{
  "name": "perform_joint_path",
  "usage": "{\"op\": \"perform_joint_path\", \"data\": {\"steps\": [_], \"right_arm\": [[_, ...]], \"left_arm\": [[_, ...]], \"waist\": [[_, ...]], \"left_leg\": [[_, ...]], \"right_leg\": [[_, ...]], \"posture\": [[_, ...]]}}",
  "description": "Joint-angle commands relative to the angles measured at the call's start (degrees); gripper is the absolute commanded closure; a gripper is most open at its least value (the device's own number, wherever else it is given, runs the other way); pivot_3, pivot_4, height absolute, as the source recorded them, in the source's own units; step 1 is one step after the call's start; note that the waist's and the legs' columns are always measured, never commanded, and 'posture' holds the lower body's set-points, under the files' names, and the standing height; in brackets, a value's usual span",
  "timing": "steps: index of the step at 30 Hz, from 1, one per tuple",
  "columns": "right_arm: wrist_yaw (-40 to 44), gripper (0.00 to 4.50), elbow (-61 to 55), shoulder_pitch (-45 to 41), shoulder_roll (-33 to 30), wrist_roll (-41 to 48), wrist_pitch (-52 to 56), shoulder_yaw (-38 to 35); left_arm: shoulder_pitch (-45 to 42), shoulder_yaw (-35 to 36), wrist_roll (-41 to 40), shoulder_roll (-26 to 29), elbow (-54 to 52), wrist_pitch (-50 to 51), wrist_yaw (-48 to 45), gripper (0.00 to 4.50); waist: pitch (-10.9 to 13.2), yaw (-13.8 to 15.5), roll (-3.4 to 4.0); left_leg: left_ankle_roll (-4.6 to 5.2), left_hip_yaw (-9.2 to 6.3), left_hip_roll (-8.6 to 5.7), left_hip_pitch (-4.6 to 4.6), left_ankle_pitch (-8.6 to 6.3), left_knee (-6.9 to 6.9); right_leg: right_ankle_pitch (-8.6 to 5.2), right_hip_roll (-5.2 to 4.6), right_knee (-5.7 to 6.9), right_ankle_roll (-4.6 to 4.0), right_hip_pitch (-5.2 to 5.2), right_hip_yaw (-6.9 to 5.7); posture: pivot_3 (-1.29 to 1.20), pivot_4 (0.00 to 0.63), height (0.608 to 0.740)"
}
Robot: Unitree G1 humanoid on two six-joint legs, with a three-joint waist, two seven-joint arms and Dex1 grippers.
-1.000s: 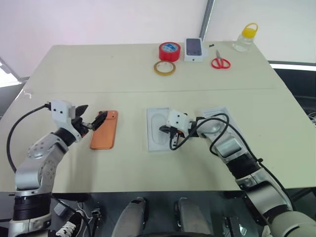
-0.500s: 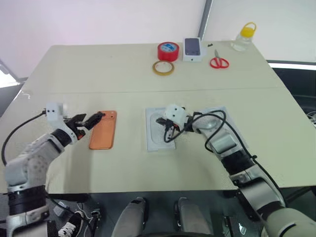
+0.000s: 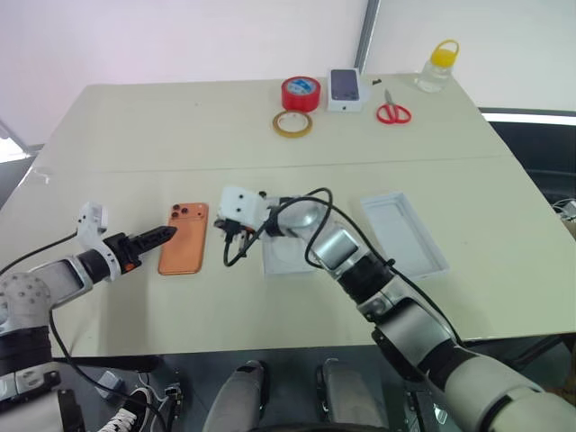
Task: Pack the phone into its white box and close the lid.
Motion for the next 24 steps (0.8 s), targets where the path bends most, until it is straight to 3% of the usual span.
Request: {"op": "perform_joint_path", "data": {"steps": [1,12,24], "right_arm": [[-1.6,4.44,4.8,-2.7,3.1,-2.5,-0.7,2.1],[-8.8,4.44,20.6,-7.7,8.4,-6.8,-6.7,1.0],[-8.0,4.44,21.2,-7.2,8.2,-7.4,-8.1,-0.1]], "left_arm": [[-0.6,-1.8,0.7,-0.7,-0.5,1.9,0.0,0.00],[-3.8,-8.5,5.5,-3.5,2.2,1.7,-2.3,0.00],[-5.2,-8.6,5.5,-9.8,3.7,4.5,-2.9,0.00]], "waist": [[0.0,0.0,0.00],[-0.1,0.1,0.07],[-0.6,0.7,0.60]], "left_leg": [[0.00,0.00,0.00,0.01,0.00,-0.03],[-0.05,-0.03,-0.04,0.05,0.03,-0.03],[0.02,-0.04,-0.12,0.09,-0.01,-0.02]], "right_leg": [[0.00,0.00,0.02,0.00,-0.01,0.00],[0.00,-0.02,0.05,-0.01,0.04,-0.01],[0.00,-0.07,-0.01,0.00,0.14,-0.02]], "posture": [[0.00,0.150,0.740],[0.00,0.150,0.740],[0.00,0.150,0.740]]}}
